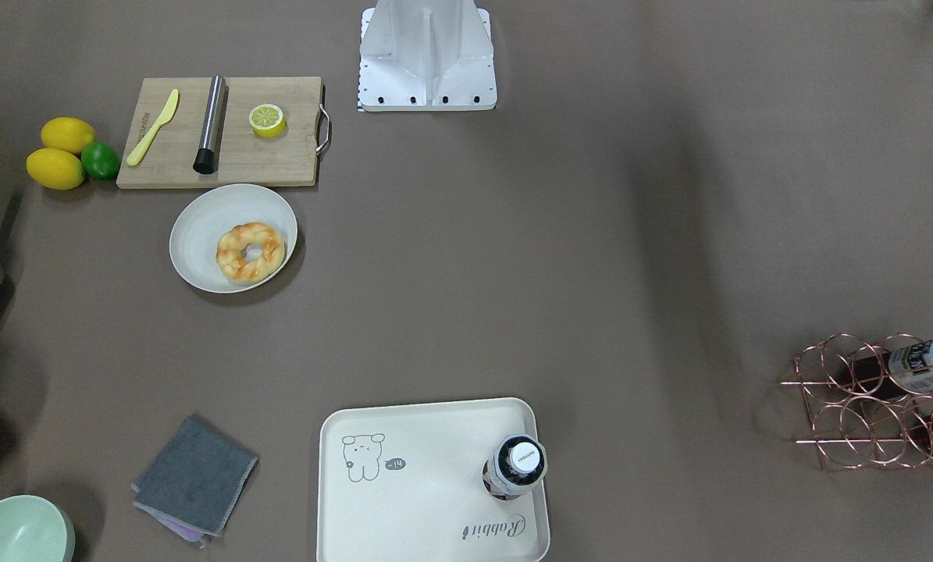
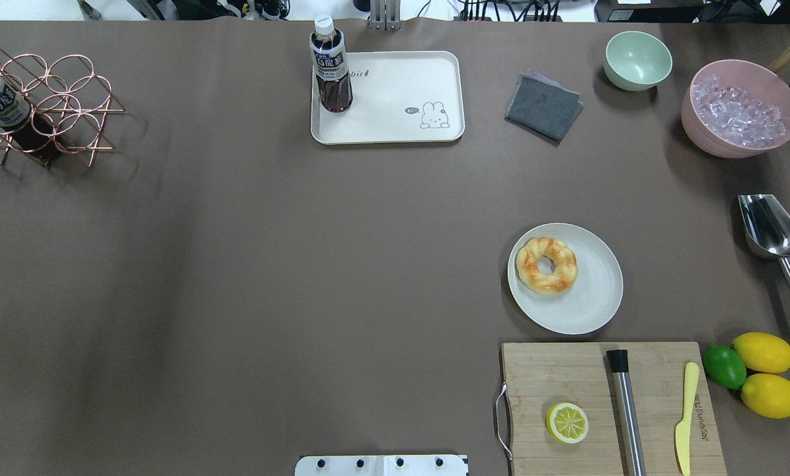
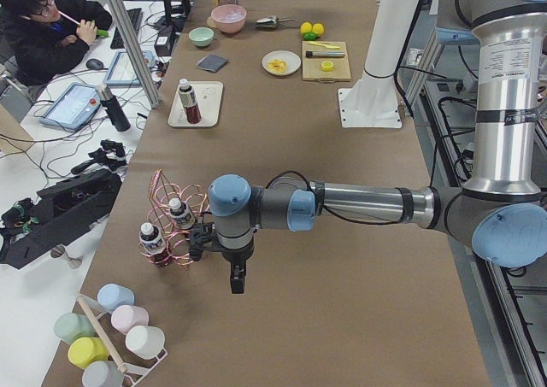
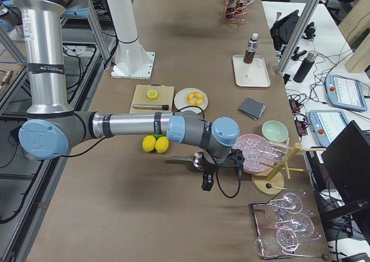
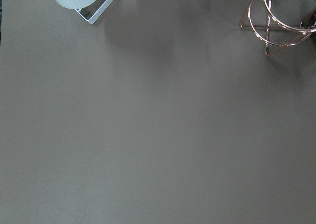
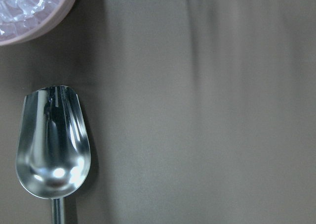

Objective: Place donut on tray

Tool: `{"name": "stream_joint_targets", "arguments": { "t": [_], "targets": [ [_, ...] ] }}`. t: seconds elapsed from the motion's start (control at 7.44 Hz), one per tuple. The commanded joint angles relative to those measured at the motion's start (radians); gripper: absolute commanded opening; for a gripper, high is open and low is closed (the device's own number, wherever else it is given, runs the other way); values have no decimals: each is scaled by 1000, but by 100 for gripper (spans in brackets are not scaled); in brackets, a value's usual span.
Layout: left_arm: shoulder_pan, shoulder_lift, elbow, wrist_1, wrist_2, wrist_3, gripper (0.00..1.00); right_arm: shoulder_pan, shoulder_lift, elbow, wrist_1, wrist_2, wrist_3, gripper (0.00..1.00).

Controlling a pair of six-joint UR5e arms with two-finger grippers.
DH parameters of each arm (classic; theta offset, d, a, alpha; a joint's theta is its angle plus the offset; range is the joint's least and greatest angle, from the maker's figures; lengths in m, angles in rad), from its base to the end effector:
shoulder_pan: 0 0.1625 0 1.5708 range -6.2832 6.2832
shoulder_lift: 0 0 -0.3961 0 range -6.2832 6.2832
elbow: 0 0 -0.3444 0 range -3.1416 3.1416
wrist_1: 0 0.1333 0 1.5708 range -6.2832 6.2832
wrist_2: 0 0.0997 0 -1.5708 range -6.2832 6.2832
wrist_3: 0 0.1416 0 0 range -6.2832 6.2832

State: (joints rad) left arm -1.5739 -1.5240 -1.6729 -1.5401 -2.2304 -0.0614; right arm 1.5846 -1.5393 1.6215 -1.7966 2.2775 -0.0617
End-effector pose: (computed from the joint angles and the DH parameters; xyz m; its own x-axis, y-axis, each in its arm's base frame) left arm -0.0479 -0.4276 0.6485 0.7886 -0.0487 -0.6130 0.0516 0.9986 -0.0130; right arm 0.0474 -0.4384 0.6510 0.7586 0.0422 0.6502 0.0332 0.9941 -0.1032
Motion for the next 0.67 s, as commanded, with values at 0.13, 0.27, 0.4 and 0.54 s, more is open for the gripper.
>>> {"name": "stream_joint_targets", "arguments": {
  "t": [0.13, 0.27, 0.4, 0.54],
  "targets": [
    [0, 1, 1, 0, 0, 0, 98, 0, -1, -2, 8, 10, 0, 100],
    [0, 1, 4, 0, 0, 0, 98, 0, -1, -2, 8, 10, 0, 100],
    [0, 1, 4, 0, 0, 0, 98, 0, -1, -2, 8, 10, 0, 100],
    [0, -1, 5, 0, 0, 0, 98, 0, -2, 1, 9, 11, -1, 100]
  ]
}}
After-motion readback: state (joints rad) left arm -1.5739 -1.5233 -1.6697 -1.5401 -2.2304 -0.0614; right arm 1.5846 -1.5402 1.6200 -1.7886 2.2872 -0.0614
